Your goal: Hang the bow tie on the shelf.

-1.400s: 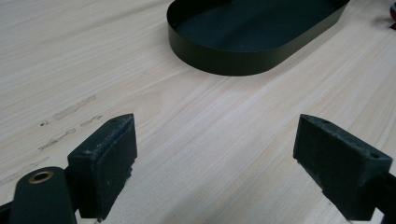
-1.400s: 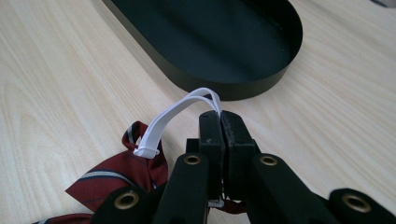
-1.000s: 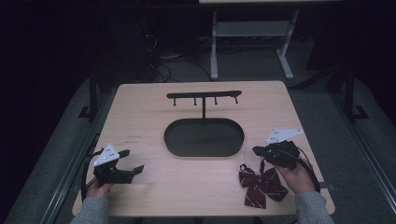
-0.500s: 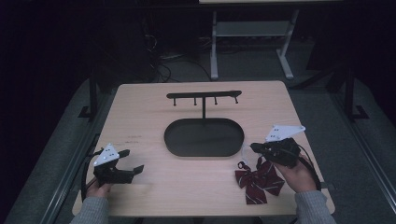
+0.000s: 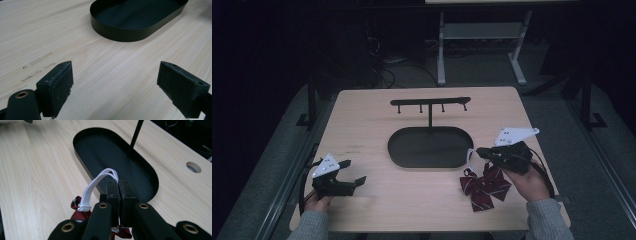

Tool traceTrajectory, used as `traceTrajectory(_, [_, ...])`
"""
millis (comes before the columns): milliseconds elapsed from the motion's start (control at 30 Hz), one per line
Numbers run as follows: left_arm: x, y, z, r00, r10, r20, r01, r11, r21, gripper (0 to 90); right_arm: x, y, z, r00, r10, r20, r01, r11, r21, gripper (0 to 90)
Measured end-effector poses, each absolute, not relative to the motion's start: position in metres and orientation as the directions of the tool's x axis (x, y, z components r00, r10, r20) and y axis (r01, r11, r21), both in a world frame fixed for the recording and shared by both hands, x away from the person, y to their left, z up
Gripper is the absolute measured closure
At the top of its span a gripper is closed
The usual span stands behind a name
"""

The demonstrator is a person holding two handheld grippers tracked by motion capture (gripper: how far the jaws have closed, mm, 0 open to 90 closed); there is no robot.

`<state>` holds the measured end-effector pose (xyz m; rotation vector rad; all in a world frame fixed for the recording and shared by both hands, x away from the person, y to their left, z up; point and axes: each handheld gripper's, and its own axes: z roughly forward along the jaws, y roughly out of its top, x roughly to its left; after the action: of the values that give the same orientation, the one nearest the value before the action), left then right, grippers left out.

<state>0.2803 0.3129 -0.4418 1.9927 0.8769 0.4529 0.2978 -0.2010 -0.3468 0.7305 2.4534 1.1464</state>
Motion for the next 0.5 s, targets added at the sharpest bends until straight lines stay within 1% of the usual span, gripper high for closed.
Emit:
traceTrajectory(267, [0.281,0.312,-0.442,0.683,0.73,-0.024,0.404,-0.35,0.845,13.0,0.303,-0.196,-0.334,-0.82,0.566,-0.081,0.284,0.526,0.802,87.7])
traceTrajectory(500, [0.279,0.312,-0.441,0.689,0.725,-0.017,0.397,-0.357,0.846,13.0,0.312,-0.183,-0.323,-0.831,0.547,-0.102,0.26,0.544,0.798,87.7])
